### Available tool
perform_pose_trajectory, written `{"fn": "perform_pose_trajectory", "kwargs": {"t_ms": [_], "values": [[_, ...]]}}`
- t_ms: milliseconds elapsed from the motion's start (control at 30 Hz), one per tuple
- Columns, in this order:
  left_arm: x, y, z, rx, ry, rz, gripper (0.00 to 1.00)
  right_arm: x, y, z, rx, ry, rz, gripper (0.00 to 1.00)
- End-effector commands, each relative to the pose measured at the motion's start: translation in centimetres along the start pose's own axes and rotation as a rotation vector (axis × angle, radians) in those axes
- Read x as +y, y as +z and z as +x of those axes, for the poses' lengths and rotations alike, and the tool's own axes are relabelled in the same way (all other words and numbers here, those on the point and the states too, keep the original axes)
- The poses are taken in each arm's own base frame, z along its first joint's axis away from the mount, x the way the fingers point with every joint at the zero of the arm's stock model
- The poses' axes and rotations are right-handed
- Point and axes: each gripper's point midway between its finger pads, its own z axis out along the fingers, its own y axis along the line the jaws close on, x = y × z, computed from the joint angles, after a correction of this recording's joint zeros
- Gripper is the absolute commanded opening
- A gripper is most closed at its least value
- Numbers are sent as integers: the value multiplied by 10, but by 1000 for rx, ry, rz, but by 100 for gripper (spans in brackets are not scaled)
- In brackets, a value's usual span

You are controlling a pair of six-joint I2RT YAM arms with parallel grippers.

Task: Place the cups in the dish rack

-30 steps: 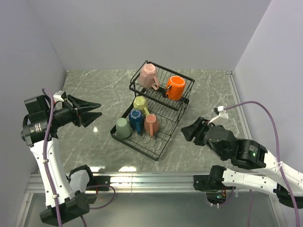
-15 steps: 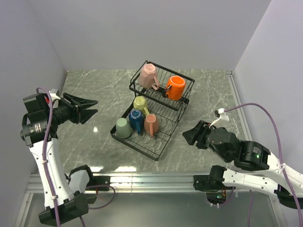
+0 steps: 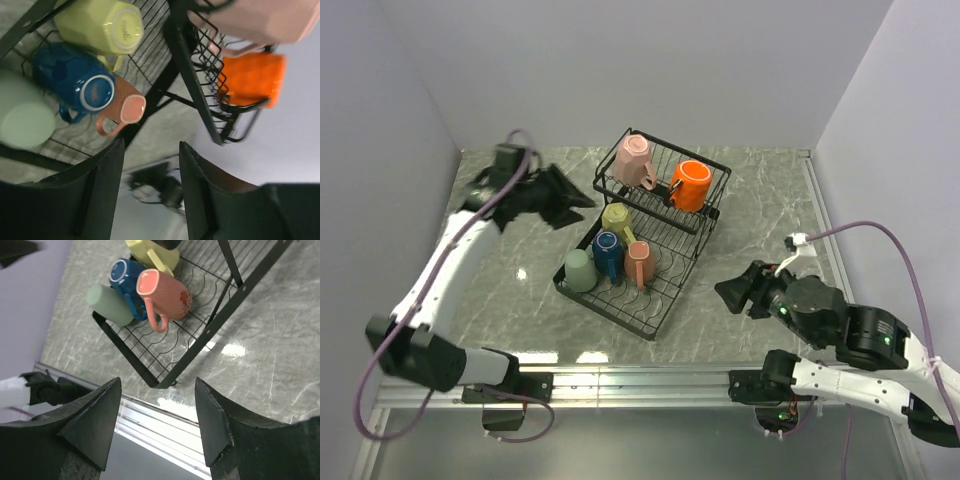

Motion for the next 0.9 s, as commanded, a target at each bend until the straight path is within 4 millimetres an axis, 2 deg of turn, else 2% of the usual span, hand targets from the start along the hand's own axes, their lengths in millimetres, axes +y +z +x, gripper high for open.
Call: {"fn": "perform_pose_trajectory", "kwargs": {"t_ms": [0,33,100,133,167,200,233,267,300,333,367,400,433,533,600,667,700,733,800,867], "values": [[-30,11,2,-147,313,-55,53,0,-18,-12,-31,-31,-59,68],[-31,17,21,-134,414,-69,54,-1,-20,-12,-32,-28,-67,68],[-24,12,19,-238,487,-107,56,-3,-27,-13,-44,-10,-92,68],[-14,20,31,-256,543,-105,57,-4,-29,-13,-50,0,-100,68],[-11,16,33,-301,571,-89,58,-5,-31,-14,-57,23,-107,68],[-15,-11,21,-435,583,-58,59,-8,-35,-16,-71,44,-114,68],[-5,-5,29,-467,610,-28,59,-10,-36,-15,-74,56,-113,68],[-6,-13,28,-525,625,13,60,-14,-37,-14,-77,72,-106,68],[-7,-41,20,-629,634,65,60,-16,-38,-13,-80,85,-112,69],[2,-37,23,-669,647,90,59,-16,-39,-12,-81,92,-119,69],[5,-43,23,-698,667,110,59,-18,-39,-12,-83,104,-120,68],[7,-58,21,-748,675,135,59,-21,-40,-11,-91,121,-122,69],[18,-55,21,-757,748,105,58,-23,-41,-10,-94,132,-120,69],[34,-56,13,-778,902,2,57,-29,-43,-11,-117,179,-119,69],[47,-54,6,-783,944,-96,57,-31,-47,-11,-120,209,-132,69],[58,-60,-5,-837,959,-174,58,-33,-50,-9,-119,234,-148,69],[57,-64,-8,-867,945,-169,61,-33,-50,-7,-116,239,-152,69],[64,-64,-11,-885,943,-184,69,-34,-50,-6,-112,240,-156,69],[62,-73,-13,-935,886,-137,74,-35,-53,-5,-107,262,-165,69],[69,-75,-12,-950,860,-120,77,-37,-56,-4,-103,274,-162,69]]}}
